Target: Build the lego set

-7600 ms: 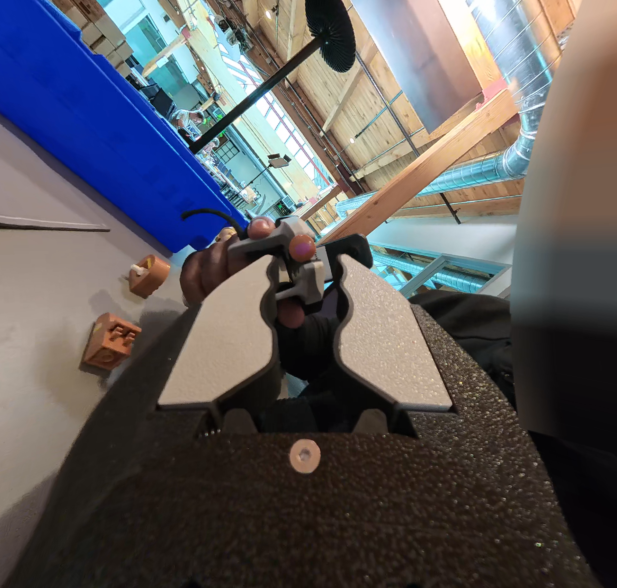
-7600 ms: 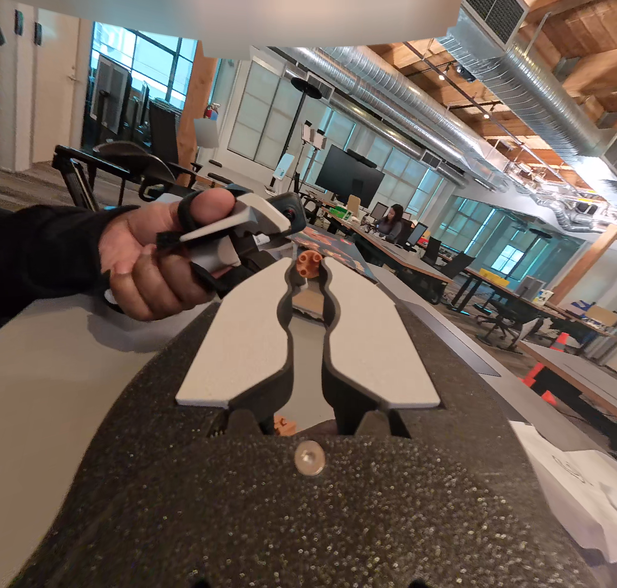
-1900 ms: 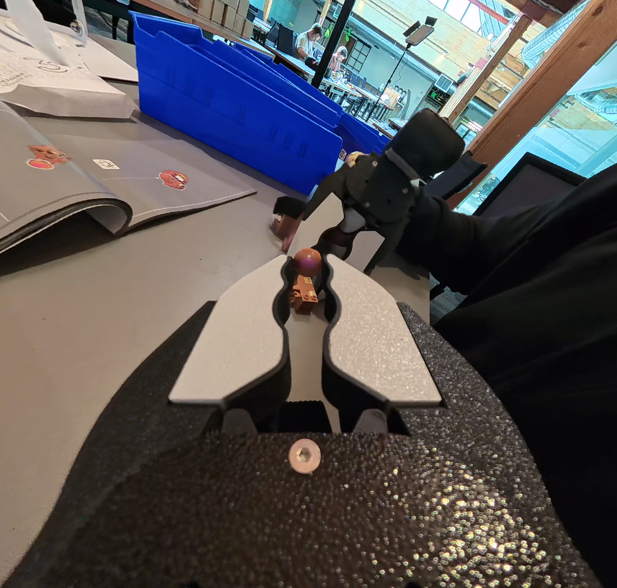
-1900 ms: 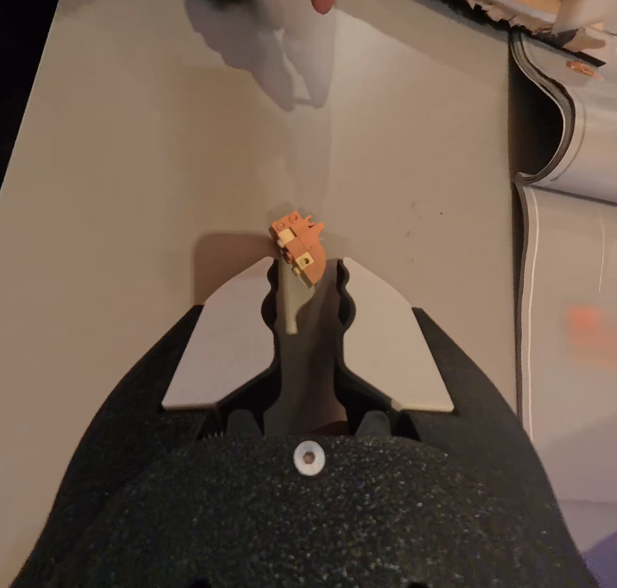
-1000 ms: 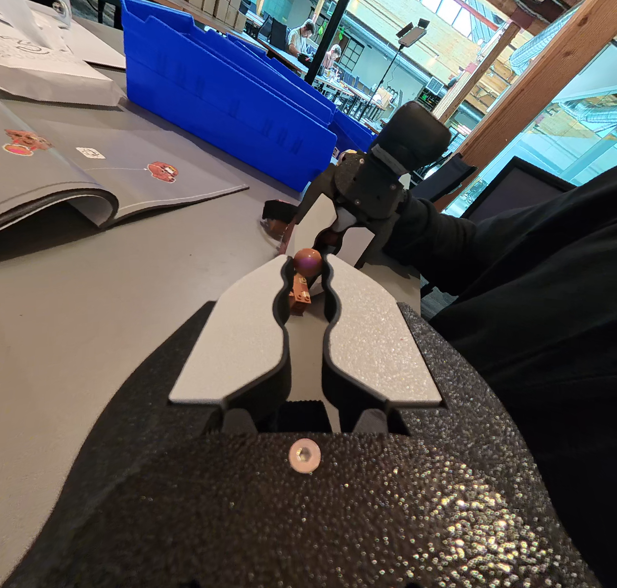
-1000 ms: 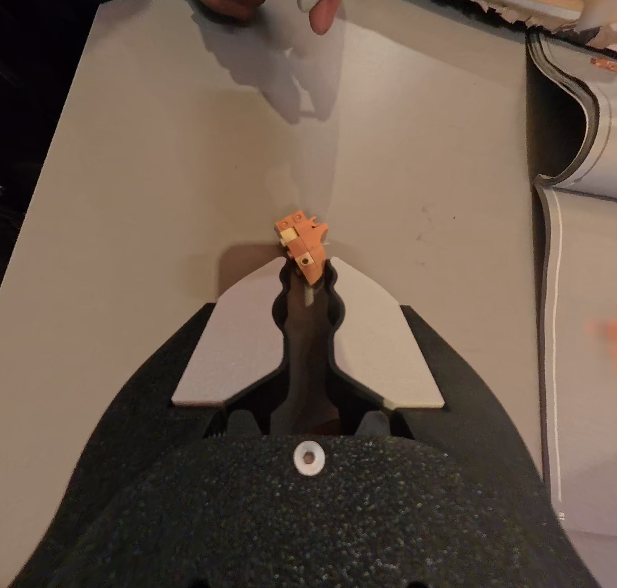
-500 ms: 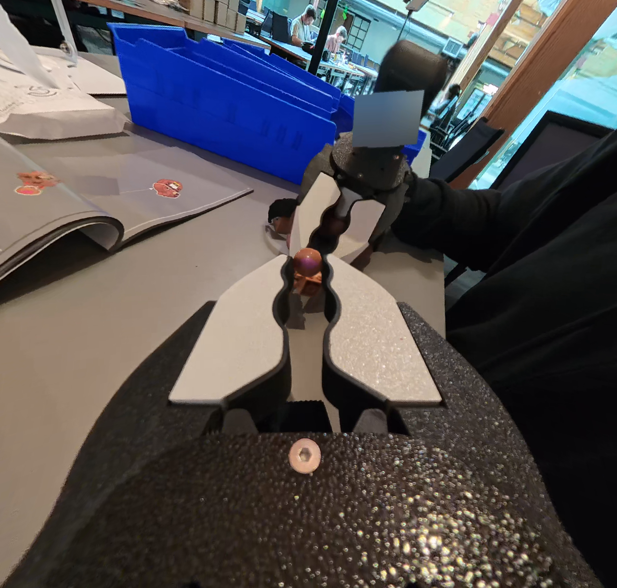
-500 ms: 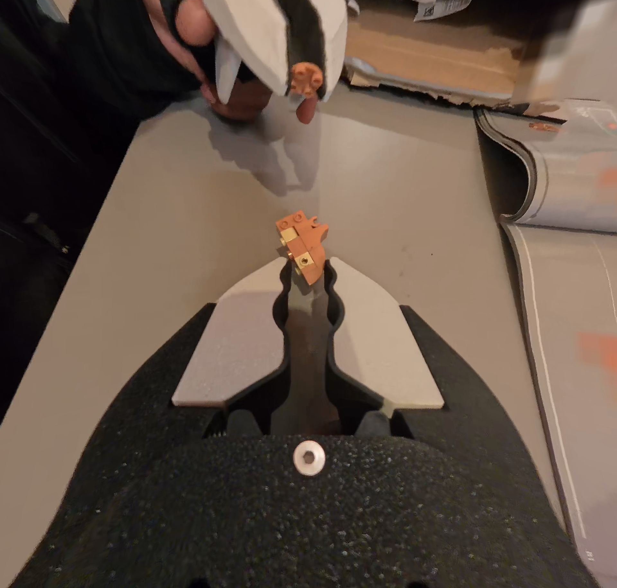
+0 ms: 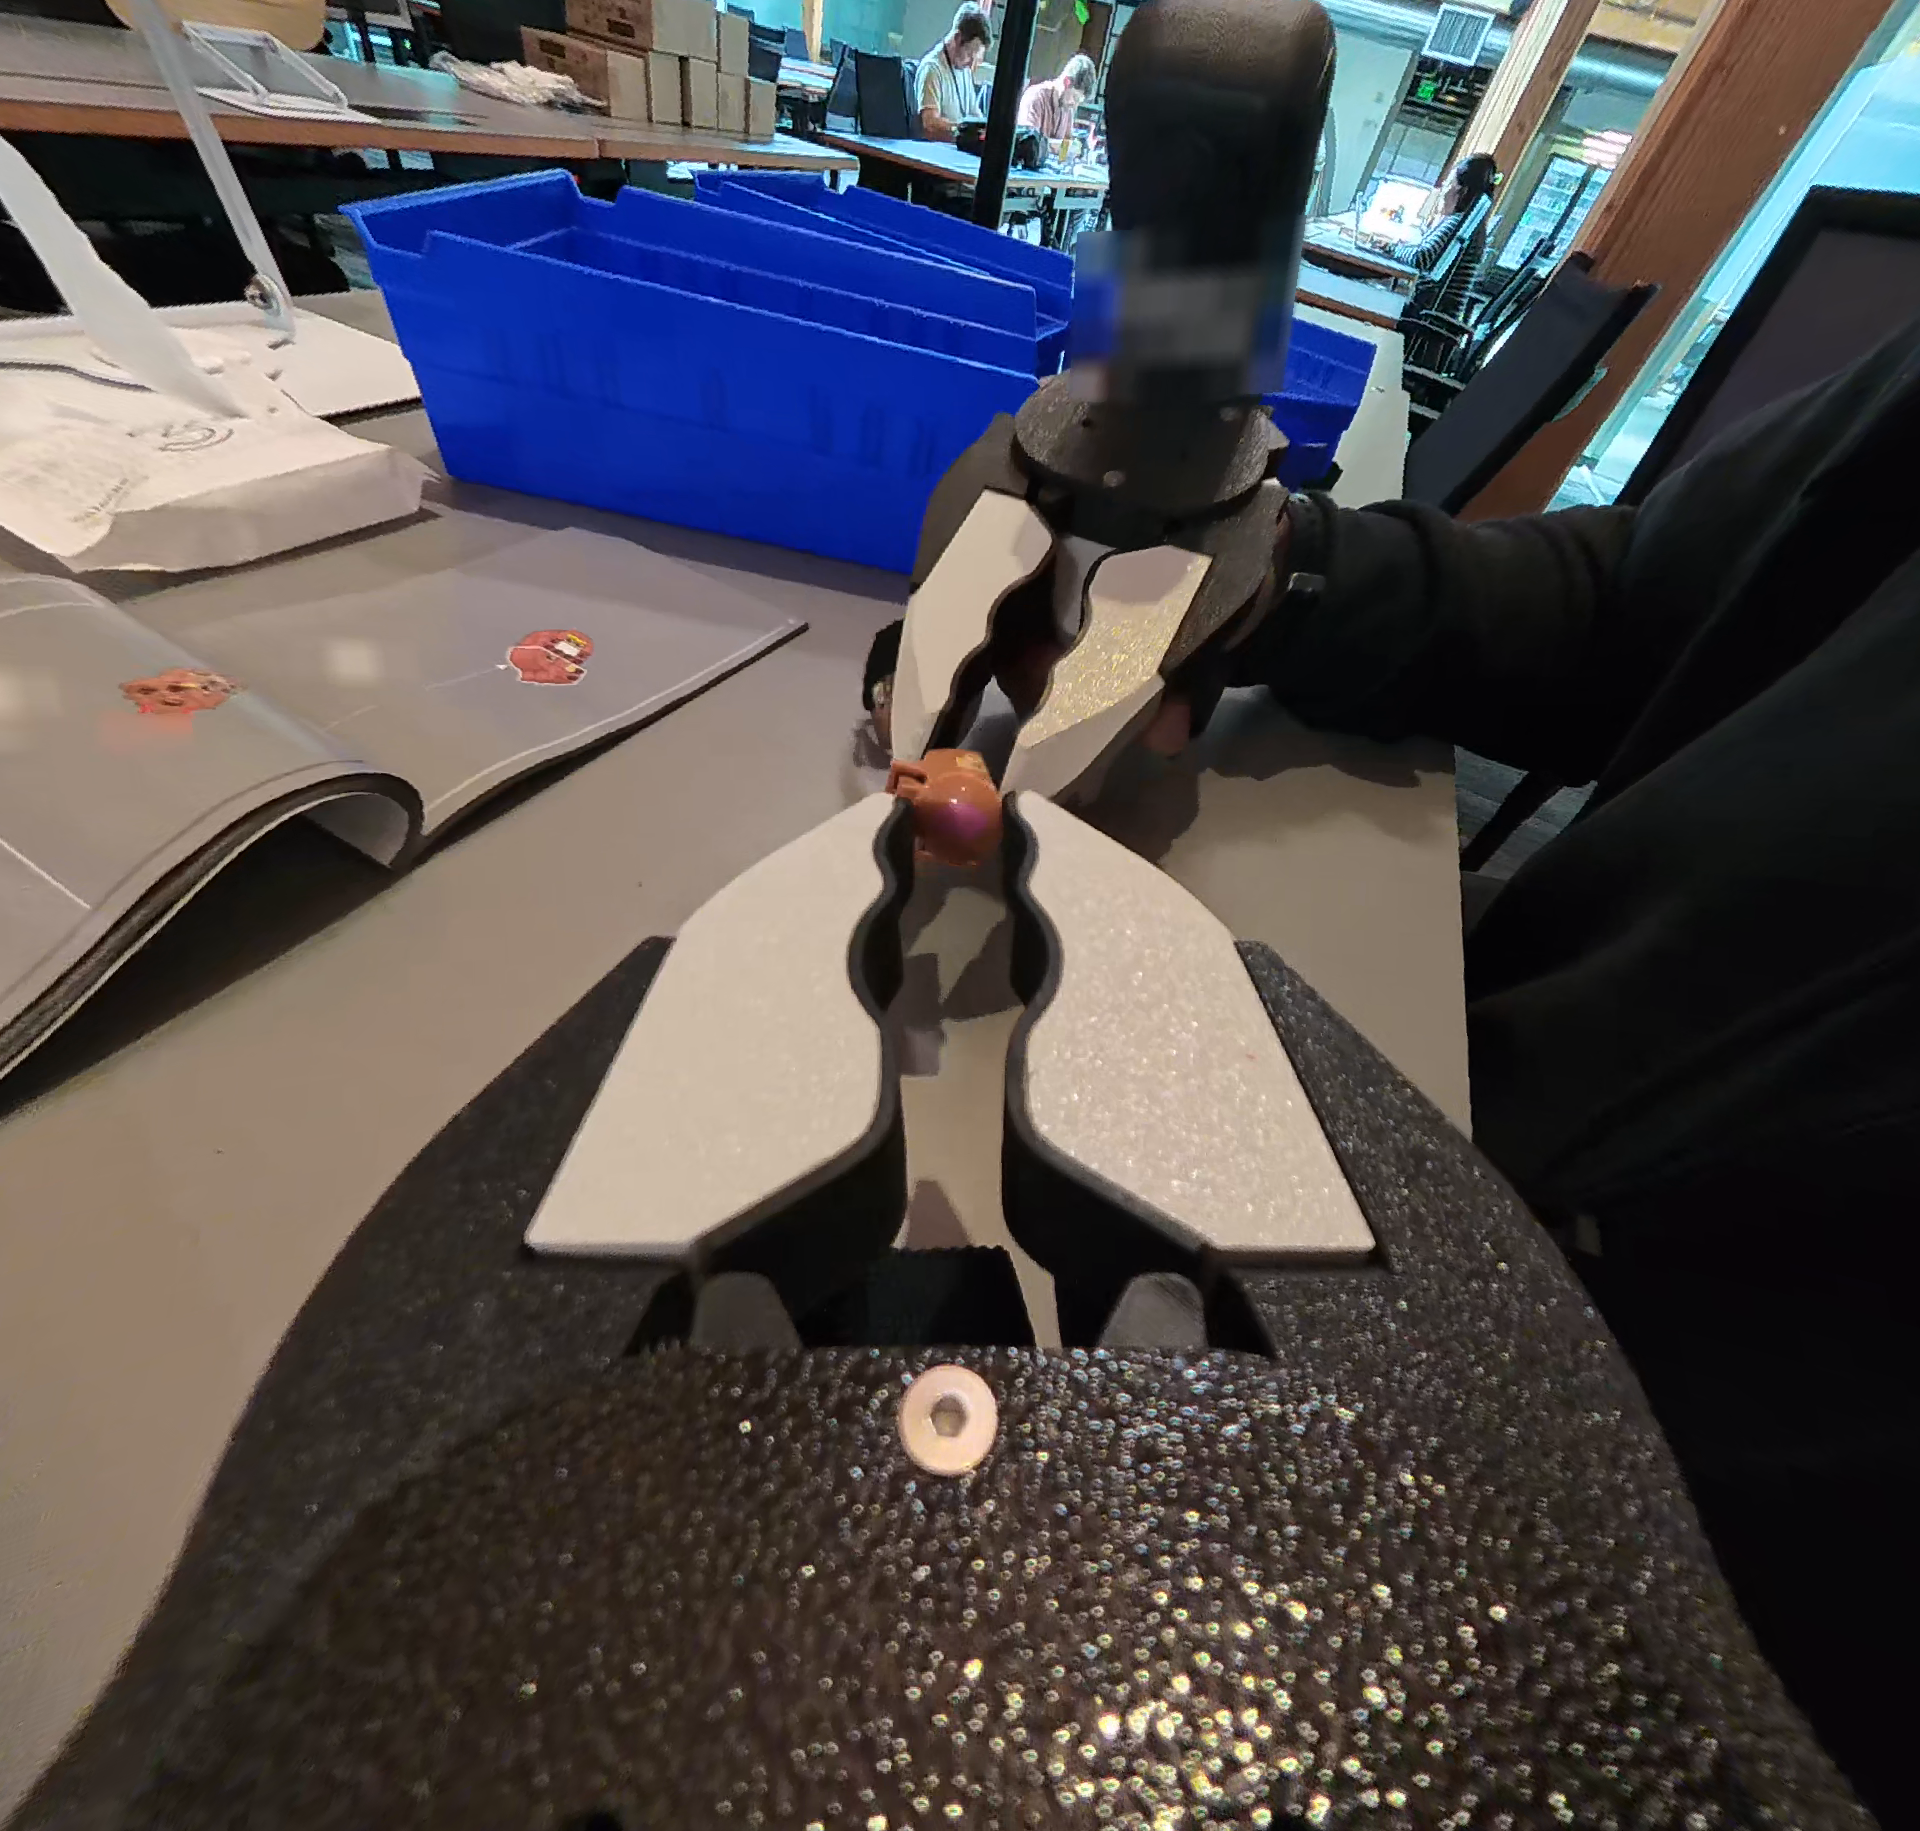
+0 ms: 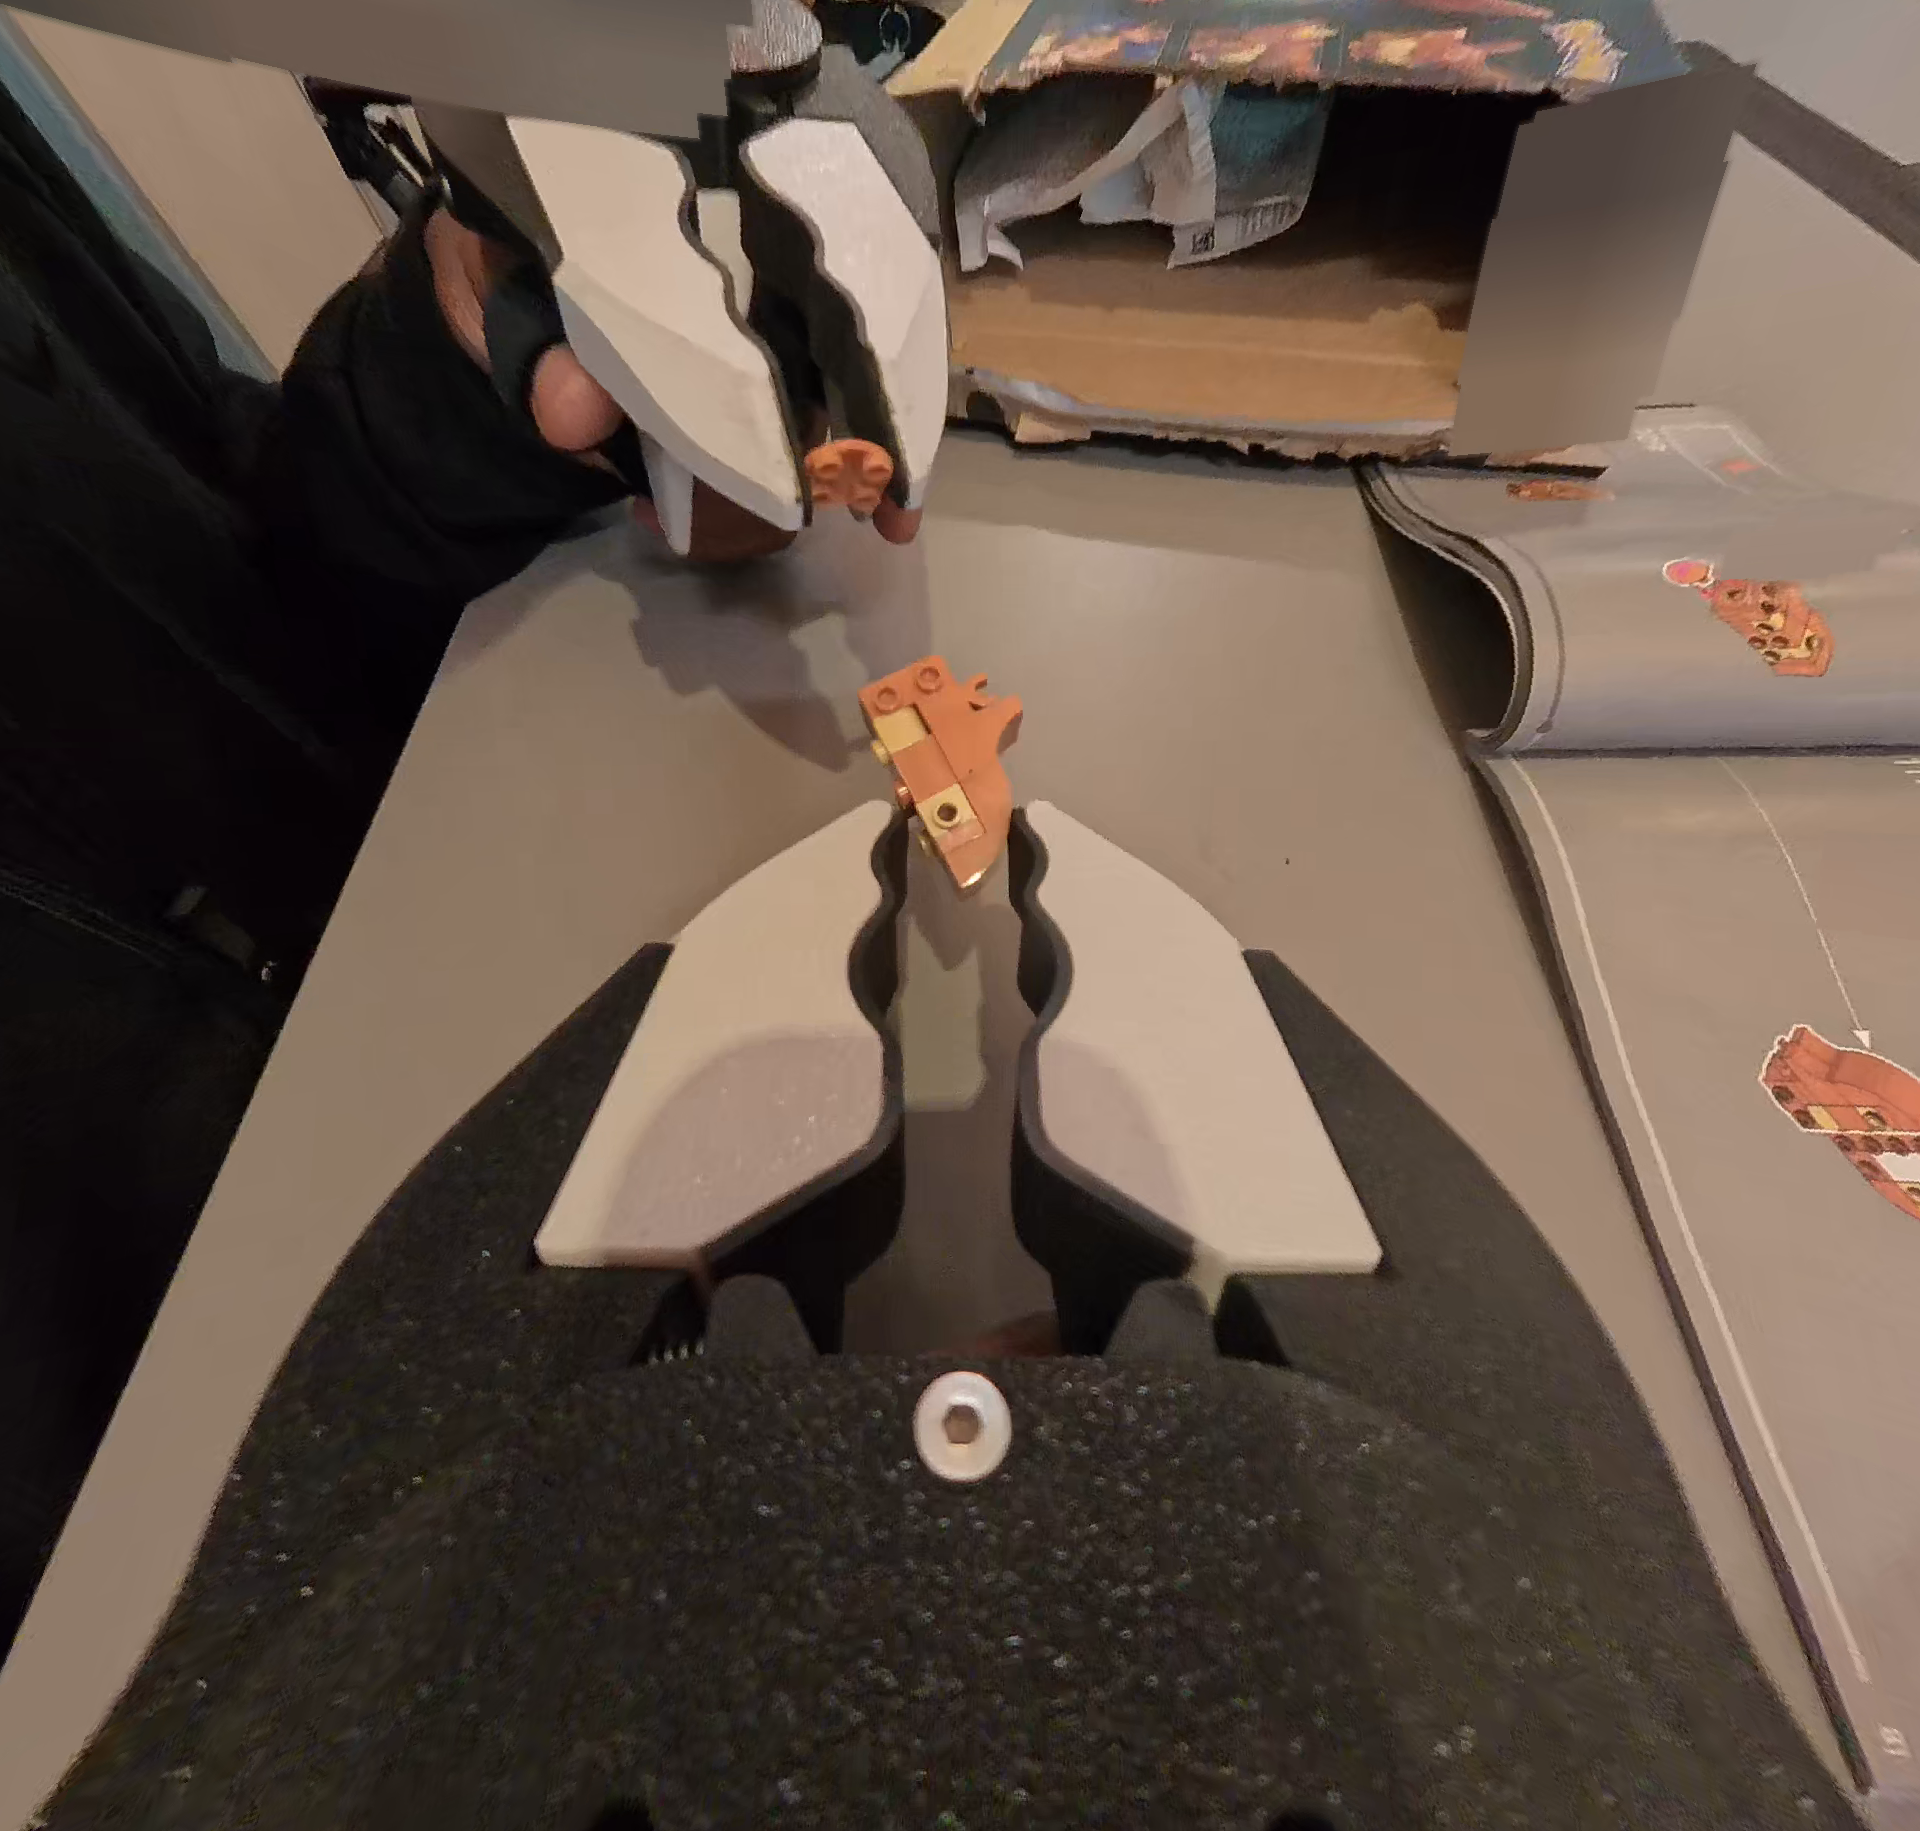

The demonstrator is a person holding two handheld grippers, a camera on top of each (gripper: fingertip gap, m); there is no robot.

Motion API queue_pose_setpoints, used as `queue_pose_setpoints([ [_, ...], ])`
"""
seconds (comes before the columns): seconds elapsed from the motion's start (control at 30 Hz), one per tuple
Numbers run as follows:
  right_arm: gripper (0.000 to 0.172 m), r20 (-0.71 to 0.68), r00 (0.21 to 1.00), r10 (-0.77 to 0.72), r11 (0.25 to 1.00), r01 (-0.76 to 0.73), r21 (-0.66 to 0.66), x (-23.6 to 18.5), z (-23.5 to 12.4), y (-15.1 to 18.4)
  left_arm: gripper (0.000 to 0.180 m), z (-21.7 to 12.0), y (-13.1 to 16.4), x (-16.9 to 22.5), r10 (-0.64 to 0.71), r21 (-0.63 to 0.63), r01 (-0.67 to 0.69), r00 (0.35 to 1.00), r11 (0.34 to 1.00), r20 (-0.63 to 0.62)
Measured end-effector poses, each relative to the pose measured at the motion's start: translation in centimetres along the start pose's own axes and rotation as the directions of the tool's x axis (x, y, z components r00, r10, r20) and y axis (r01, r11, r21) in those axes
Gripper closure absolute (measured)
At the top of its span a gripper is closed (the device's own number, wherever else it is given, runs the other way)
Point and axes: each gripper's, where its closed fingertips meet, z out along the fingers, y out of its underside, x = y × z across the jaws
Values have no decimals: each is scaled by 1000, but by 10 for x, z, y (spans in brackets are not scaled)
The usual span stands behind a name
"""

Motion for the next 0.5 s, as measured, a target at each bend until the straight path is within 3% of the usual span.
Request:
queue_pose_setpoints([
  [0.2, 154, 5, 997, 80, 986, -80, 146, 3, -5, -18, 165, -1, -6, -2, 36, -8, -36, 999, 999, 30],
  [0.5, 154, 5, 991, 131, 898, -121, 423, 7, -26, -44, 165, 3, -52, -2, 195, -104, -195, 981, 975, -8],
])
